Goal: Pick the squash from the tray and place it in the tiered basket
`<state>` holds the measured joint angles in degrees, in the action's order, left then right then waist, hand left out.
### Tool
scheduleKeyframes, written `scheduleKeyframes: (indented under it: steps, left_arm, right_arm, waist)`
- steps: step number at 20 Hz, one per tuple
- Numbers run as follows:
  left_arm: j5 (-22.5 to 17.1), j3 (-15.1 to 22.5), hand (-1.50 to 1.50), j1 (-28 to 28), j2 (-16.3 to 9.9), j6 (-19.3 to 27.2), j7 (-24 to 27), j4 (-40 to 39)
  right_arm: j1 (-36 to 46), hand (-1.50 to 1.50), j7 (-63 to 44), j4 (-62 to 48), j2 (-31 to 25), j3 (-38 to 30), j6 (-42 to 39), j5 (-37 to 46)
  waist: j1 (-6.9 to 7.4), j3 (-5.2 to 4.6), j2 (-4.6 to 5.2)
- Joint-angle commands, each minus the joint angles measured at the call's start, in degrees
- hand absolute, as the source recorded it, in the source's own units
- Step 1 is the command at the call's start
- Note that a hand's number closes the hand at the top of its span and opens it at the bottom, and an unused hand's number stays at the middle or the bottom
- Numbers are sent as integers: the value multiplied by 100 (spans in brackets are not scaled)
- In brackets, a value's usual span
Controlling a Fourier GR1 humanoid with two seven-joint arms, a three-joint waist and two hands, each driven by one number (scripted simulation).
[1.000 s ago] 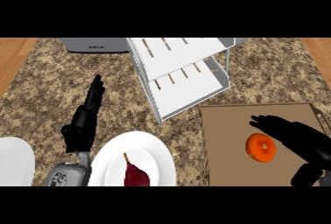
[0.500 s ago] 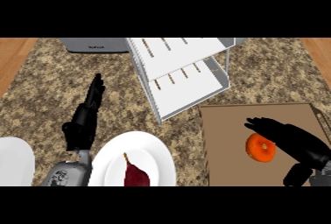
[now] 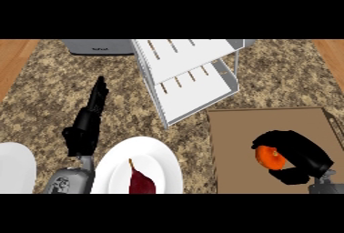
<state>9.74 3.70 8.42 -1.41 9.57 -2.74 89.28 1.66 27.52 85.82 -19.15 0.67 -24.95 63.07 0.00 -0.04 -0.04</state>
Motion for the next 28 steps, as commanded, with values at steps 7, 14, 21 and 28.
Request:
scheduleKeyframes:
  steps: [7,14,21,28]
  left_arm:
    - [-19,7,0,-260,14,-111,258,14]
    - [21,46,0,-23,34,-74,-9,41]
    - [-16,-28,0,6,6,-110,389,-382]
    - [-138,-76,0,-186,-132,-275,157,-74]
  right_arm:
    - [387,150,461,-676,49,-103,1397,386]
    - [459,150,-3239,159,1865,2492,142,3108]
    - [1199,150,-5998,489,1903,4034,-82,1933]
    - [2299,150,-7602,2149,1912,4160,-1174,1121]
  waist:
    - [9,4,5]
    - [172,-23,6]
    - [100,1,21]
    - [72,-3,-19]
